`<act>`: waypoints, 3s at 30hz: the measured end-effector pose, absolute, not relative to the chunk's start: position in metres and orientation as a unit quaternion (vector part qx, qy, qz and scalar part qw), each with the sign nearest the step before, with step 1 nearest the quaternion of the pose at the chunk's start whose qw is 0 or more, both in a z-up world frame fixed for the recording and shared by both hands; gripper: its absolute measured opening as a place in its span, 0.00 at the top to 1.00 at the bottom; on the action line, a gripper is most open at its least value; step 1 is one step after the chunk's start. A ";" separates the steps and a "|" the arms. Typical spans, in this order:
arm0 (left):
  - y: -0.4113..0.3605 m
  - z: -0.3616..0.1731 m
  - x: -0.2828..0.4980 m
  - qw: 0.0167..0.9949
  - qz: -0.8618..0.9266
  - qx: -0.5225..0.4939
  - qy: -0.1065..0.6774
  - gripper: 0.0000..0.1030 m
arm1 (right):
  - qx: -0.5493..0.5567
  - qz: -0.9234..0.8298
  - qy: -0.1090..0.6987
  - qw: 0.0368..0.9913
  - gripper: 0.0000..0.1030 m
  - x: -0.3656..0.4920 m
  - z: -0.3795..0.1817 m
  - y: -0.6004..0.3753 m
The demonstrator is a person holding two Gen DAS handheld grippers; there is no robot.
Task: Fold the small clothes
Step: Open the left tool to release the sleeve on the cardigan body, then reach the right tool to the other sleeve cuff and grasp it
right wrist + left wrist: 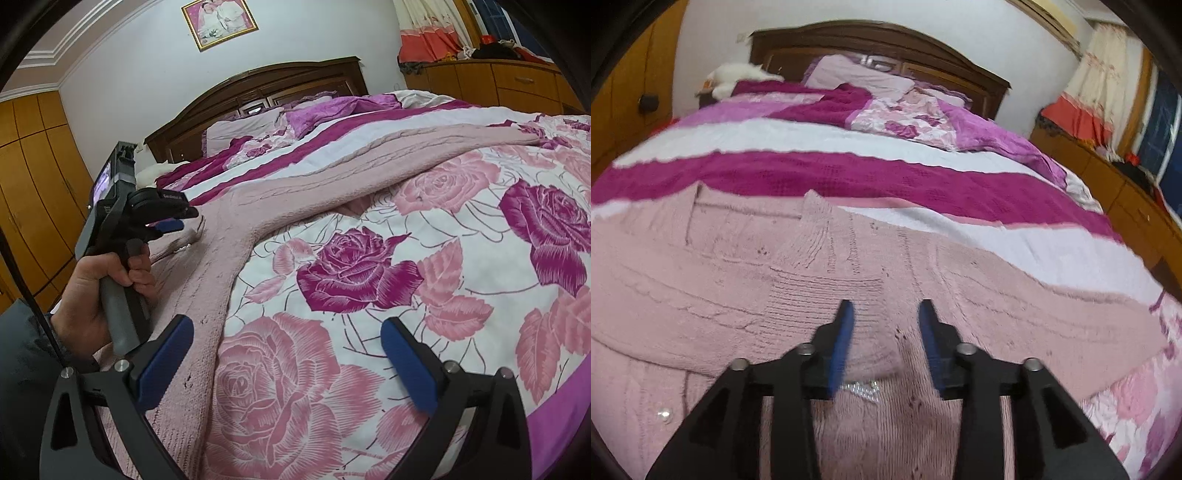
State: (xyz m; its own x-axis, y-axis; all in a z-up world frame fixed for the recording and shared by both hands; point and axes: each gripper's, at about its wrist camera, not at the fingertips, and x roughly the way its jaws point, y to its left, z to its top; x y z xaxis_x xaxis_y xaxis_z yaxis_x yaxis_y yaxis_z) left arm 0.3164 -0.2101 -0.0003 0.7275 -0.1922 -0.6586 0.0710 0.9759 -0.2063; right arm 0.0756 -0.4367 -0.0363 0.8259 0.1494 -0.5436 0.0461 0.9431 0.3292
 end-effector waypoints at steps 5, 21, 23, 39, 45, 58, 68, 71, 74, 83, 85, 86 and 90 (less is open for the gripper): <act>-0.209 0.014 0.289 0.931 -0.064 -0.039 0.358 0.72 | 0.169 0.027 0.293 0.941 0.00 0.075 -0.037 -0.438; -0.080 0.003 0.154 0.922 0.008 -0.015 0.388 0.71 | 0.171 0.016 0.293 0.941 0.00 0.069 -0.040 -0.439; -0.049 0.004 0.145 0.927 0.019 -0.027 0.374 0.71 | 0.174 0.014 0.289 0.941 0.00 0.067 -0.039 -0.440; 0.078 0.001 0.124 0.925 0.109 -0.063 0.359 0.71 | 0.221 0.058 0.209 0.951 0.00 0.058 0.026 -0.533; 0.084 -0.010 0.127 0.919 0.120 -0.071 0.369 0.71 | 0.146 -0.022 0.239 0.960 0.00 0.106 0.052 -0.612; 0.089 -0.023 0.138 0.910 0.131 -0.062 0.387 0.71 | 0.347 -0.069 0.264 0.897 0.00 0.168 0.002 -0.751; 0.088 -0.024 0.140 0.909 0.132 -0.063 0.390 0.71 | 0.388 -0.064 0.219 0.893 0.00 0.207 -0.026 -0.773; 0.086 -0.023 0.138 0.911 0.129 -0.058 0.388 0.71 | 0.391 -0.043 0.207 0.896 0.00 0.201 -0.026 -0.769; 0.086 -0.024 0.137 0.911 0.129 -0.059 0.388 0.71 | 0.404 -0.045 0.191 0.894 0.11 0.194 -0.028 -0.773; 0.085 -0.027 0.137 0.913 0.129 -0.064 0.381 0.71 | 0.424 -0.097 0.177 0.883 0.40 0.186 -0.032 -0.782; 0.085 -0.026 0.138 0.914 0.126 -0.065 0.381 0.71 | 0.445 -0.109 0.179 0.871 0.66 0.182 -0.036 -0.791; 0.086 -0.026 0.138 0.914 0.124 -0.067 0.381 0.71 | 0.450 -0.117 0.183 0.866 0.74 0.181 -0.038 -0.793; 0.091 -0.026 0.138 0.910 0.120 -0.091 0.386 0.66 | 0.440 -0.136 0.201 0.864 0.92 0.183 -0.034 -0.791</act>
